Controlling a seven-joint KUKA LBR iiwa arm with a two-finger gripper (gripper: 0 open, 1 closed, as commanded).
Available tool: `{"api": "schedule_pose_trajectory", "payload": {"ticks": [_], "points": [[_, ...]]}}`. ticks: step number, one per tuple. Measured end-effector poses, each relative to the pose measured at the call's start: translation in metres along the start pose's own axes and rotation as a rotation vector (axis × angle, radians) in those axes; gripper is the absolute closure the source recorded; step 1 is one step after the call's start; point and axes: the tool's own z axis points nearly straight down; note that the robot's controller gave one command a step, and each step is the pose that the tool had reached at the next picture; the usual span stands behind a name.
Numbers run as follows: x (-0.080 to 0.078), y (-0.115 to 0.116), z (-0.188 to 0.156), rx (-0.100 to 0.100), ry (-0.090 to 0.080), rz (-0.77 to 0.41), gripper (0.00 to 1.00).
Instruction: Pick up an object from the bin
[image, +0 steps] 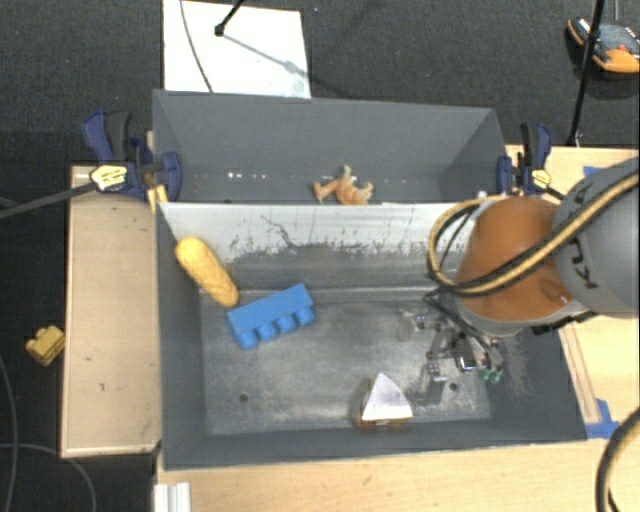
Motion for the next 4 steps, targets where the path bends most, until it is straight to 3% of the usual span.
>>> {"api": "schedule_pose_trajectory", "payload": {"ticks": [1, 2, 3, 4], "points": [[0.006, 0.012, 0.034, -0.005, 0.009, -0.210, 0.00], [0.013, 0.035, 0.045, -0.003, 0.008, -0.323, 0.00], [0.015, 0.053, 0.046, -0.003, 0.010, -0.222, 0.00], [0.016, 0.063, 0.048, -0.005, 0.007, -0.542, 0.00]]}}
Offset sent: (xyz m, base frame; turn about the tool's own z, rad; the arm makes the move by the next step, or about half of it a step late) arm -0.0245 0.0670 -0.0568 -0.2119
